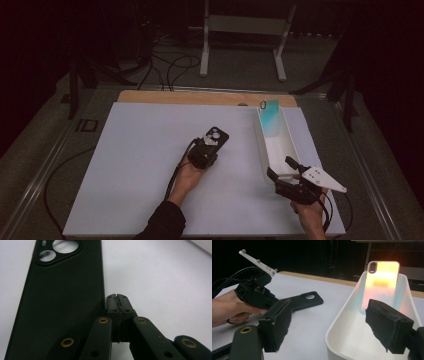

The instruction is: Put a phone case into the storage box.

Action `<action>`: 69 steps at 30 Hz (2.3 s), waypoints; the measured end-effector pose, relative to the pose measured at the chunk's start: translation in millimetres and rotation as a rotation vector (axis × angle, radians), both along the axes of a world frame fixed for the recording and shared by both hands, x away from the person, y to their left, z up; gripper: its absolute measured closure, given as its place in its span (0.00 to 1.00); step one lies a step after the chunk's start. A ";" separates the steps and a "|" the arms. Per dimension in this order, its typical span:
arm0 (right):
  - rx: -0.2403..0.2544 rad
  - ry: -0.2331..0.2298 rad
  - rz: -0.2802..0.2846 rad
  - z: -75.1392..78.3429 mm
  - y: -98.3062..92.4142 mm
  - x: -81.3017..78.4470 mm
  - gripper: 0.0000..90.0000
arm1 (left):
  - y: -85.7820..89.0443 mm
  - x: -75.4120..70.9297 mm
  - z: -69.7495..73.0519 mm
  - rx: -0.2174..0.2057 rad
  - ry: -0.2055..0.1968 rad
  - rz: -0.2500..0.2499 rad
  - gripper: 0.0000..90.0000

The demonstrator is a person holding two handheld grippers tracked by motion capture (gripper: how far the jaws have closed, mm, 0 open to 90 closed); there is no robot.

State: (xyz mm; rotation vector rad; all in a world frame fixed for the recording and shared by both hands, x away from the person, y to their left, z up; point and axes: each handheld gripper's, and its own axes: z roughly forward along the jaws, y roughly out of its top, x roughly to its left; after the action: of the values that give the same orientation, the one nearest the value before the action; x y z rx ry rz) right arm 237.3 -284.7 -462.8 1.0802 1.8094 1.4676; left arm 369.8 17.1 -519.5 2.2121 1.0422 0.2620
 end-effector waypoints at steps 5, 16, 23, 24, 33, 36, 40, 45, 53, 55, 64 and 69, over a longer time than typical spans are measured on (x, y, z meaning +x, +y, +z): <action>-0.002 0.004 -0.007 0.1 -2.3 0.5 0.22 | 7.0 -6.9 9.9 -0.059 -0.044 -0.013 0.95; -0.022 0.011 -0.005 0.7 -6.5 4.1 0.18 | 109.5 -70.0 78.3 -0.209 -0.350 0.111 0.43; -0.043 0.005 0.017 1.2 -2.7 6.3 0.16 | 174.3 -107.8 79.3 -0.242 -0.416 0.217 0.16; -0.042 0.005 0.022 1.5 -3.0 6.6 0.16 | 181.3 -112.4 77.6 -0.244 -0.417 0.225 0.12; -0.034 -0.018 0.028 3.8 -8.9 7.0 0.15 | 220.6 -138.8 61.9 -0.205 -0.394 0.217 0.00; -0.044 -0.025 0.030 3.1 -8.7 7.6 0.14 | 229.4 -139.8 57.7 -0.206 -0.387 0.240 0.00; -0.053 -0.018 0.035 2.7 -6.0 8.1 0.13 | 231.5 -138.8 56.7 -0.202 -0.384 0.243 0.00; -0.058 -0.009 0.035 2.9 -6.0 8.0 0.13 | 228.5 -137.4 56.9 -0.181 -0.365 0.241 0.00; -0.066 -0.003 0.042 4.8 -5.3 10.5 0.13 | 212.9 -124.8 65.8 -0.136 -0.322 0.230 0.00; -0.066 -0.002 0.045 6.9 -5.1 11.4 0.13 | 202.8 -113.0 70.4 -0.132 -0.302 0.222 0.00; -0.066 0.006 0.040 8.6 -5.8 14.1 0.11 | 161.2 -72.3 80.8 -0.092 -0.271 0.167 0.00; -0.066 0.009 0.037 8.1 -6.5 14.3 0.11 | 138.3 -49.9 80.4 -0.067 -0.239 0.140 0.00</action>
State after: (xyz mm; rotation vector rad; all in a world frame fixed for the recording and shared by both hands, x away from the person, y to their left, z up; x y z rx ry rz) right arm 251.6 -291.1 -454.6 1.0281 1.8800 1.4155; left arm 319.9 155.4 -439.1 1.9936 1.0577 0.5317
